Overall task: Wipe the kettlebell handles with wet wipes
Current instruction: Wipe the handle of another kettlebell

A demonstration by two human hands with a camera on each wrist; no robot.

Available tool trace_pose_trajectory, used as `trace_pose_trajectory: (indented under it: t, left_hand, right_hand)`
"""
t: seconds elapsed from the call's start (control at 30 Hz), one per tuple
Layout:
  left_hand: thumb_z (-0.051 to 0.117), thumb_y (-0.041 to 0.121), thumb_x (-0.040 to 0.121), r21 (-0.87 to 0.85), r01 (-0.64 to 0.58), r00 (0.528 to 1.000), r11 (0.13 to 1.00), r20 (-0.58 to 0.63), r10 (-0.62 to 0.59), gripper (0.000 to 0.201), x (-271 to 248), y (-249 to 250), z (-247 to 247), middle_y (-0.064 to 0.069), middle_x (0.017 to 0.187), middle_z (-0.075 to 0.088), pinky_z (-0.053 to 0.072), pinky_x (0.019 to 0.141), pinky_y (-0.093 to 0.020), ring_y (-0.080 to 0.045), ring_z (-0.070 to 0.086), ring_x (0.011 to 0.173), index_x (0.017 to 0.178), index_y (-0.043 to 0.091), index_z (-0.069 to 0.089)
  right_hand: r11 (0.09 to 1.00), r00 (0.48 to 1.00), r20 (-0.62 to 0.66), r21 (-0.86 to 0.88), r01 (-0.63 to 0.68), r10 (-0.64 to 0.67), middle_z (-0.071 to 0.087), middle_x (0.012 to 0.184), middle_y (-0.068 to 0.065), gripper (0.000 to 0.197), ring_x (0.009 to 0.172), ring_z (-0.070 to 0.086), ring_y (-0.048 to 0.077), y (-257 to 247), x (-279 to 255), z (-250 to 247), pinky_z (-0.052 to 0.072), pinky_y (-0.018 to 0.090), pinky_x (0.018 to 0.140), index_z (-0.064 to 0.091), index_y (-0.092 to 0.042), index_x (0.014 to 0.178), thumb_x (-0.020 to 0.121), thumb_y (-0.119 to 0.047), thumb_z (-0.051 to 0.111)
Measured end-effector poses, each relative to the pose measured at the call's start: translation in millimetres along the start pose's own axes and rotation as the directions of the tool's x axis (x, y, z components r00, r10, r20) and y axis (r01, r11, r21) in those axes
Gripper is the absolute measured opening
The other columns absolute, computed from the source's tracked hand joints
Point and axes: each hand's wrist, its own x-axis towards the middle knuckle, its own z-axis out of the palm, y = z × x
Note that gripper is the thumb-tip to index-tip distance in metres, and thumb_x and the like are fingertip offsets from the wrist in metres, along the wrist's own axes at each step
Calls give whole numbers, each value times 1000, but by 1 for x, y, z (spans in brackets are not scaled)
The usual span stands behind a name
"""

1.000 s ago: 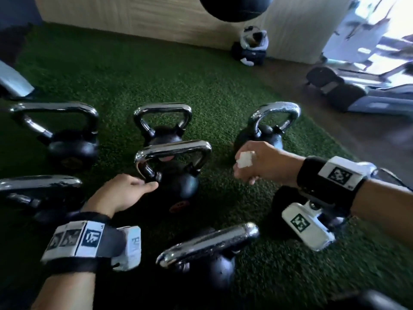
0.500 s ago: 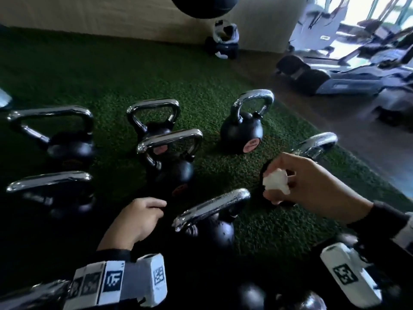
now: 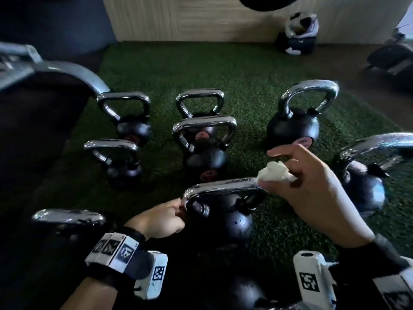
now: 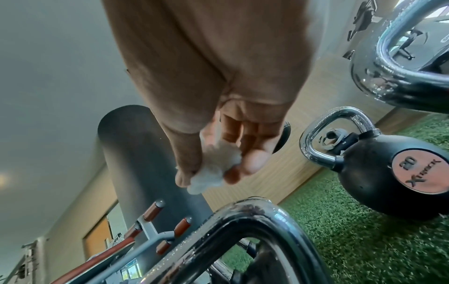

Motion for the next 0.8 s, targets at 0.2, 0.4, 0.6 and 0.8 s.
trace_pose_trajectory:
  t: [0.2, 0.4, 0.6, 0.8]
  left_hand:
    - [69, 19, 75, -4, 120, 993, 993, -19, -120, 99, -4, -3, 20, 9, 116, 63, 58, 65, -30, -15, 71, 78, 157, 46, 20]
    - [75, 39, 67, 73, 129, 990, 989, -58, -125, 95, -2, -3, 20, 11, 124, 57, 61, 79, -28, -5, 66, 90, 150, 45, 29]
    - [79, 72, 68, 83, 53, 991, 995, -125, -42, 84, -6, 2, 30, 32, 119, 46, 40, 102, -24, -3, 49, 126, 137, 52, 38]
    - [81, 80, 54, 74, 108, 953, 991, -290, -82, 99, 6, 8, 44, 15, 129, 55, 42, 97, -21, -8, 55, 120, 136, 36, 51]
  right_hand:
    - [990, 990, -14, -21, 139, -139, 73, 90, -15, 30, 77, 69, 5, -6, 7, 11, 51, 13, 65, 76, -31, 92, 73, -13, 91]
    - [972, 972, 15, -12, 235, -235, 69, 102, -11, 35, 91, 70, 9, -4, 13, 26, 61, 32, 76, 81, -26, 95, 72, 0, 76]
    - [904, 911, 32, -106, 413, -412, 66, 100, -2, 30, 86, 66, 8, -5, 3, 39, 53, 18, 77, 82, -15, 99, 74, 1, 79]
    - [817, 852, 32, -268, 511, -522, 68, 86, 2, 35, 82, 62, 27, 5, 1, 57, 55, 36, 70, 83, -14, 90, 71, 15, 77]
